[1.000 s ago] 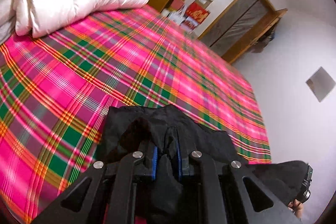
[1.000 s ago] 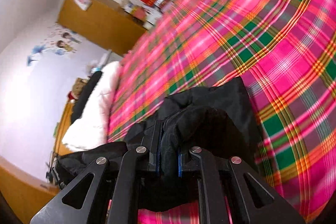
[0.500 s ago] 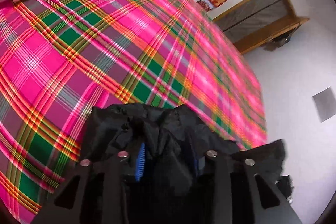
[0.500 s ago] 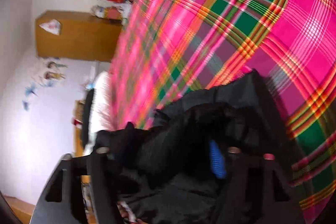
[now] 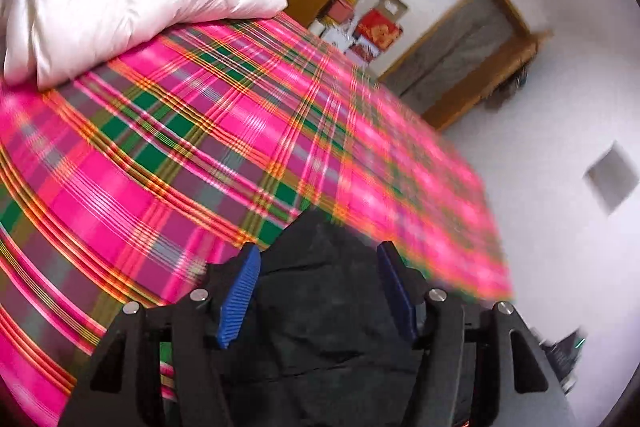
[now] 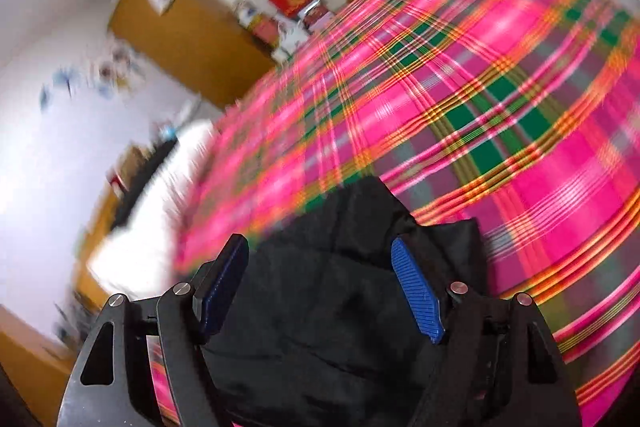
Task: Fold large clothes
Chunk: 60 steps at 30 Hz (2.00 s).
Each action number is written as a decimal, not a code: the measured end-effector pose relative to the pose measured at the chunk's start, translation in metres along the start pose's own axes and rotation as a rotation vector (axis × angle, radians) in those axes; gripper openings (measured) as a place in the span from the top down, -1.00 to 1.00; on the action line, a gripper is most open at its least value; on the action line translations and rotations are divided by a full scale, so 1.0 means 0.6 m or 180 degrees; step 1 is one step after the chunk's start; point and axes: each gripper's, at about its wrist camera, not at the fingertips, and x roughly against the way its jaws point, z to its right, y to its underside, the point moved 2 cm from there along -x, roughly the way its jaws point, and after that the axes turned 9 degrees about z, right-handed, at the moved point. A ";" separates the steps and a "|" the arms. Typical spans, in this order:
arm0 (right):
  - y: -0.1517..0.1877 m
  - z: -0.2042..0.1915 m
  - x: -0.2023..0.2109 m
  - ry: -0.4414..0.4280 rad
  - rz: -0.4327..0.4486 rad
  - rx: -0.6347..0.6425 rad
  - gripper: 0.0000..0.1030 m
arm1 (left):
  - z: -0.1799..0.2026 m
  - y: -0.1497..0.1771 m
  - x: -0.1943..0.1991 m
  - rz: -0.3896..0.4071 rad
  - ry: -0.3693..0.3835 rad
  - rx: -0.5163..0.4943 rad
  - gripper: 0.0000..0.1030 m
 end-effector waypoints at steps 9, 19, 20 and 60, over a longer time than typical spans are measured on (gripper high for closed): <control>0.020 0.044 -0.092 0.0335 -0.0507 0.0366 -0.44 | 0.007 0.057 -0.120 -0.0538 -0.0325 -0.0545 -0.20; 0.074 -0.067 0.007 0.0623 0.0329 0.1023 -0.44 | 0.111 0.102 -0.017 0.0324 -0.0069 -0.0934 -0.19; 0.094 -0.077 0.011 0.0619 0.0322 0.1146 -0.44 | 0.113 0.109 0.000 0.0429 -0.0088 -0.0994 -0.19; 0.117 0.015 -0.182 0.0975 -0.0157 0.1258 -0.43 | 0.053 0.164 -0.211 0.0058 -0.0542 -0.1305 -0.26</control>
